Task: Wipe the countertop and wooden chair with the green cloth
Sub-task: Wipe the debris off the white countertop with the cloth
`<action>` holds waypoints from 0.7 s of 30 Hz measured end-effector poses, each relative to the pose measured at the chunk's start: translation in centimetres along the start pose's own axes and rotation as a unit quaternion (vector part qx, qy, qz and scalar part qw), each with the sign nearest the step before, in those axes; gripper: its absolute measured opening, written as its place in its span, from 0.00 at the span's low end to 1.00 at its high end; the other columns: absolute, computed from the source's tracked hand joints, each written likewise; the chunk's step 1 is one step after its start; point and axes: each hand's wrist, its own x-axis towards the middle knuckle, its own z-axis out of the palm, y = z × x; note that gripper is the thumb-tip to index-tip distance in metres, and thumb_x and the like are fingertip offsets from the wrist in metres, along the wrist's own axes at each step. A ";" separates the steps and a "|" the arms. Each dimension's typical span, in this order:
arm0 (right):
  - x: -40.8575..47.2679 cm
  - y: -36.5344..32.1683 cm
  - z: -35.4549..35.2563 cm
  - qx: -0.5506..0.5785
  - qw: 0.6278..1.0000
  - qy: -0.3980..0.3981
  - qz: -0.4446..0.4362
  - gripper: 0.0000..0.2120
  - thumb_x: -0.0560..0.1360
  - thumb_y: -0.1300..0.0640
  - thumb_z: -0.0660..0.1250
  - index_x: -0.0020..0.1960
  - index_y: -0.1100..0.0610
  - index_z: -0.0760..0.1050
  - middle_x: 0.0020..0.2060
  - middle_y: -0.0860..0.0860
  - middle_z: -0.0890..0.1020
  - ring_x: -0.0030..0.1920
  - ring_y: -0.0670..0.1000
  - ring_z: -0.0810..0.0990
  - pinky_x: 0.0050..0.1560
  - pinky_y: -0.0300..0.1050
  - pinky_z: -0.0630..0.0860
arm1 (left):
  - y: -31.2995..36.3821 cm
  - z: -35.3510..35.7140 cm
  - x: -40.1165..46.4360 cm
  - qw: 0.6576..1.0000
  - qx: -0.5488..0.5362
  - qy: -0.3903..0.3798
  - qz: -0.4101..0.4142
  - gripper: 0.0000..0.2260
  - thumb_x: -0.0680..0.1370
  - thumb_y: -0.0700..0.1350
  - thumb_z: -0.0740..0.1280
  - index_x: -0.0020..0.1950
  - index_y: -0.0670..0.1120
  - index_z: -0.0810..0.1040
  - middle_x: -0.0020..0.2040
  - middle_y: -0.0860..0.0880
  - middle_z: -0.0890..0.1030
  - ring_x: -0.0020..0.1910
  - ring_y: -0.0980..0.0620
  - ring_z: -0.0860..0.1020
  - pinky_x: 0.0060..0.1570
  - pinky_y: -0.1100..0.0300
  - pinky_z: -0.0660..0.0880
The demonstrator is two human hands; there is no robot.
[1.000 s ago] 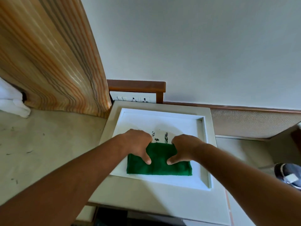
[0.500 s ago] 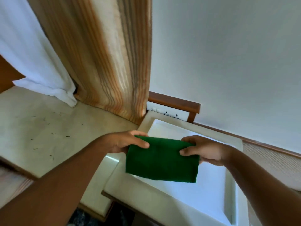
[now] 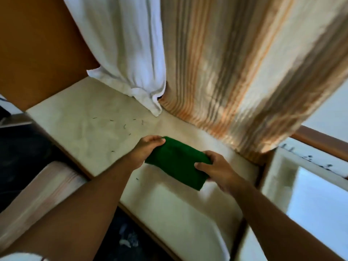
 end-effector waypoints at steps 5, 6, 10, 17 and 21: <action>4.2 3.5 6.6 -0.307 0.949 -0.042 0.056 0.24 0.77 0.52 0.68 0.70 0.56 0.68 0.67 0.59 0.75 0.59 0.55 0.78 0.60 0.49 0.76 | -5.3 -6.3 4.3 0.944 0.325 0.049 0.037 0.17 0.77 0.55 0.70 0.63 0.52 0.78 0.59 0.48 0.83 0.57 0.46 0.80 0.61 0.51 0.74; 4.5 4.2 7.1 -0.408 0.911 -0.044 0.035 0.30 0.78 0.47 0.67 0.75 0.55 0.62 0.73 0.59 0.67 0.67 0.58 0.72 0.67 0.49 0.70 | -5.9 -7.4 4.5 0.906 0.407 0.081 0.081 0.17 0.77 0.56 0.69 0.64 0.52 0.78 0.57 0.48 0.84 0.57 0.45 0.81 0.62 0.50 0.73; 6.1 4.7 10.3 -0.553 0.820 -0.049 -0.139 0.35 0.78 0.39 0.60 0.80 0.50 0.52 0.81 0.54 0.49 0.79 0.60 0.52 0.75 0.55 0.56 | -7.0 -13.1 6.1 0.817 0.504 0.191 0.205 0.17 0.77 0.51 0.68 0.65 0.49 0.78 0.57 0.45 0.84 0.56 0.40 0.80 0.57 0.47 0.70; 10.8 4.9 17.3 -0.638 0.714 -0.128 -0.258 0.35 0.79 0.31 0.45 0.80 0.45 0.44 0.80 0.53 0.43 0.79 0.60 0.41 0.77 0.60 0.42 | -11.2 -20.2 9.1 0.788 0.558 0.254 0.052 0.32 0.80 0.65 0.51 0.82 0.54 0.49 0.82 0.40 0.50 0.81 0.39 0.48 0.76 0.37 0.41; 14.1 6.0 16.2 -0.648 0.708 -0.107 -0.262 0.34 0.78 0.34 0.52 0.80 0.48 0.53 0.80 0.53 0.51 0.79 0.61 0.51 0.76 0.60 0.46 | -12.2 -20.7 10.6 0.796 0.545 0.262 0.026 0.35 0.78 0.70 0.45 0.81 0.56 0.46 0.83 0.40 0.47 0.81 0.41 0.45 0.76 0.37 0.39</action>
